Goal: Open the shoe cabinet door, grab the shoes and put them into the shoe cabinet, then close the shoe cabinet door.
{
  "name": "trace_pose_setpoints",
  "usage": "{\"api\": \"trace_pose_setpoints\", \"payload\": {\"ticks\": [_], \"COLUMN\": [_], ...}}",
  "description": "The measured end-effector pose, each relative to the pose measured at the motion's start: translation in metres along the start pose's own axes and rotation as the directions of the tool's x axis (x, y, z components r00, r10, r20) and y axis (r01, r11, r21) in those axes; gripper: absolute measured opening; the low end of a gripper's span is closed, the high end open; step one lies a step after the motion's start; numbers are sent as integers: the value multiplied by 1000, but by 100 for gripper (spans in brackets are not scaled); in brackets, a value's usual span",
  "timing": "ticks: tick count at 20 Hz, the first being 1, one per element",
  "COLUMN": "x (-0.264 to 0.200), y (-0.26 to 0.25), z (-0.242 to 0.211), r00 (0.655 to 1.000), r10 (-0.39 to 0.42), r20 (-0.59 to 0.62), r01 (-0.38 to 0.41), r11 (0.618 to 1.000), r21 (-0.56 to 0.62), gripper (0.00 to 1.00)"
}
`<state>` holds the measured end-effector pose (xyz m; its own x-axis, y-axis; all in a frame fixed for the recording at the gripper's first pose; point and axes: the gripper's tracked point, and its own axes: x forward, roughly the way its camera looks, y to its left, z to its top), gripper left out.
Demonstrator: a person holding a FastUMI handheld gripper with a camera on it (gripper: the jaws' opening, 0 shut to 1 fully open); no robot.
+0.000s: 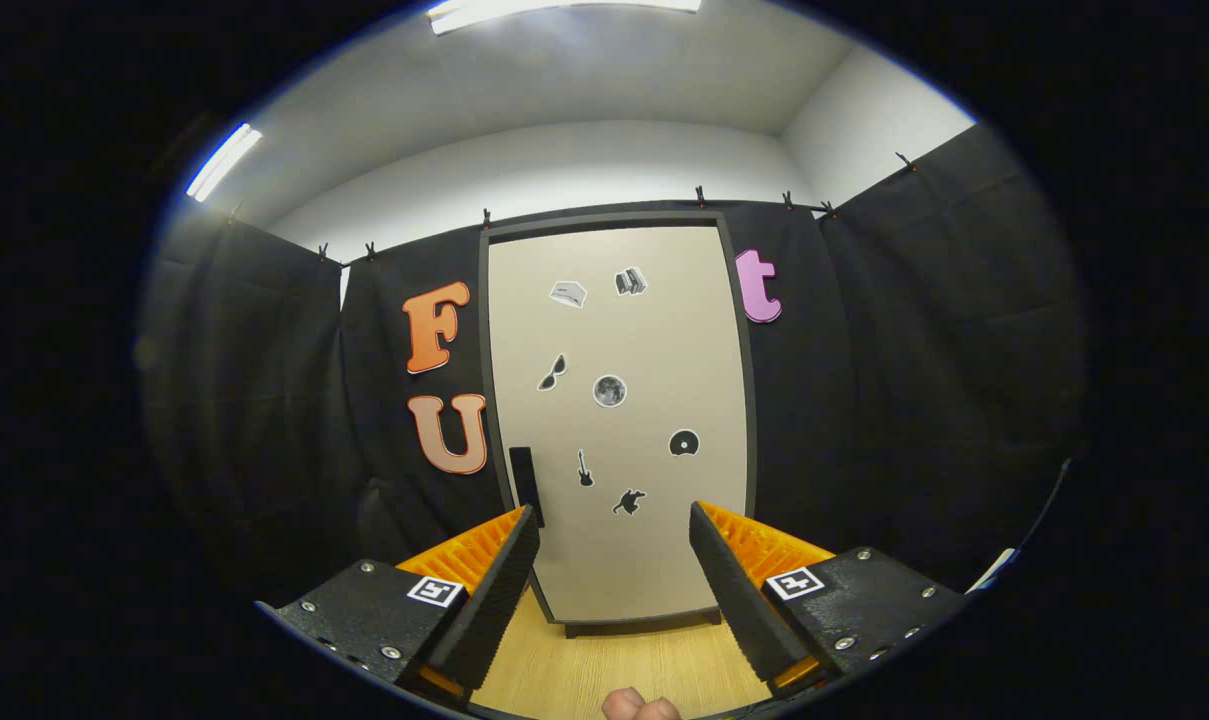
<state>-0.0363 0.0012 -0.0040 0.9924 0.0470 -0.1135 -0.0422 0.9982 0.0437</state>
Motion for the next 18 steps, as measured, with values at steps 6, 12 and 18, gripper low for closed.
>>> {"api": "trace_pose_setpoints", "payload": {"ticks": [6, 12, 18], "x": [-23, -19, -14], "y": [-9, -7, -4], "z": [7, 7, 9], "r00": [1000, 1000, 999], "r10": [3, -28, -33], "r20": [18, 7, 15], "r01": [-3, 28, 33], "r11": [1000, 999, 999], "r21": [-9, -27, -17], "gripper": [94, 95, 95]}}
